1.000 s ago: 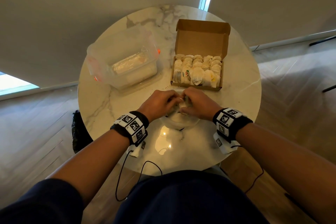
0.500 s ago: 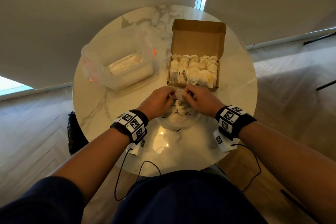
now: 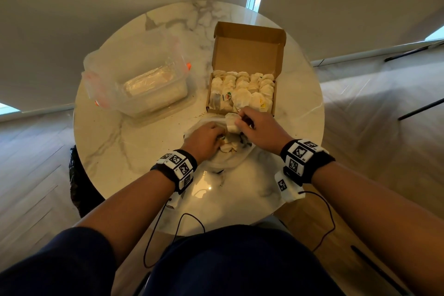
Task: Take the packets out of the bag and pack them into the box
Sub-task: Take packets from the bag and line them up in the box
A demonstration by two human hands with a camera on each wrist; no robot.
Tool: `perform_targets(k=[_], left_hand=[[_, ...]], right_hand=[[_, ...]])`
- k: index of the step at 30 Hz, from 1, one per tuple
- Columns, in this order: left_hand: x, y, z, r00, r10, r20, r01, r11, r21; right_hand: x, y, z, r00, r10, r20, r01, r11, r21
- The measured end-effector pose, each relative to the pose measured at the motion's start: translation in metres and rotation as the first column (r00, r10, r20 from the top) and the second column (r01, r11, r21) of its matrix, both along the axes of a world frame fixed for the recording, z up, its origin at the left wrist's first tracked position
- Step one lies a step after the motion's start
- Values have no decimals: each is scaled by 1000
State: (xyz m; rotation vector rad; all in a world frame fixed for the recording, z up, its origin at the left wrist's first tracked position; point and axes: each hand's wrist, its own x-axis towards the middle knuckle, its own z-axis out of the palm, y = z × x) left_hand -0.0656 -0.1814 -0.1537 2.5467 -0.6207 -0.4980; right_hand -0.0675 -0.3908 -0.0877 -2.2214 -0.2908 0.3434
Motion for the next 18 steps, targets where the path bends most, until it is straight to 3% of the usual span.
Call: perform_targets(k=[7,12,18], left_hand=[[2,0,-4,999,34,21,-35,999,35],[1,4,0,997,53,62,-51,998,-21],[-1,6,32,997,-48,56,53,994,-95]], right_hand=[[-2,-9,-1,1000,-6,1,6,1000,20],[-1,-11,-8,1000,-13,29,13,1000,-15],[3,-7,-18,999,-27,40,29,998,-50]])
